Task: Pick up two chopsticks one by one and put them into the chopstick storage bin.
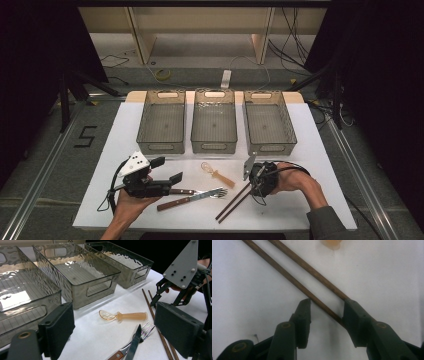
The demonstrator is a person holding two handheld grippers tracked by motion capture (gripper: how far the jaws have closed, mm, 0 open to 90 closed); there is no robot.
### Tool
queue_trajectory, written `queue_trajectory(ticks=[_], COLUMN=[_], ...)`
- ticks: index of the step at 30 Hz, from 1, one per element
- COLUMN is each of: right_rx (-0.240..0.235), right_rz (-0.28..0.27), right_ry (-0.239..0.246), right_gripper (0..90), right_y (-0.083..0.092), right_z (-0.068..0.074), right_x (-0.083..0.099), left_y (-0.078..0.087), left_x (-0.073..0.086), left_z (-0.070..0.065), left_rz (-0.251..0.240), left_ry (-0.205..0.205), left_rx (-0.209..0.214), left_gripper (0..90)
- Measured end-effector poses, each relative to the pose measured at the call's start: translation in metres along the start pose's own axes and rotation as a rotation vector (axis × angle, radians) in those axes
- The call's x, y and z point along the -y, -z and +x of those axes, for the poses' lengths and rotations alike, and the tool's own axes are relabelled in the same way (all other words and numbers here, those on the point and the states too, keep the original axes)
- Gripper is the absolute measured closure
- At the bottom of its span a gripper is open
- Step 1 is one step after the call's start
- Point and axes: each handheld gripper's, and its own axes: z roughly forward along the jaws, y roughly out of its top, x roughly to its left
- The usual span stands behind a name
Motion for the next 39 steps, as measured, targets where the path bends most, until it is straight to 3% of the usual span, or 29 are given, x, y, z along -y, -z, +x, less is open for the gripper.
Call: queue_trajectory(ticks=[5,14,17,39], right_rx=[-0.011,-0.004,-0.011,-0.021], right_rz=[0.041,0.055,0.088,0.117], right_ry=[0.016,0.082,0.1,0.189], right_gripper=[64.8,75.0,76.7,85.9], right_y=[0.002,0.002,0.003,0.003], right_z=[0.005,0.016,0.019,0.03], right_x=[-0.002,-0.003,-0.004,-0.004], left_y=[0.0,0.0,0.001,0.0], left_x=[0.0,0.0,0.0,0.0], left_z=[0.0,0.0,0.0,0.0], left_rz=[0.001,-0.001,-0.002,0.001], left_ry=[-0.002,-0.005,-0.004,-0.005], left_rx=[-0.002,-0.004,-0.005,-0.004], left_gripper=[15.8,15.8,15.8,15.8])
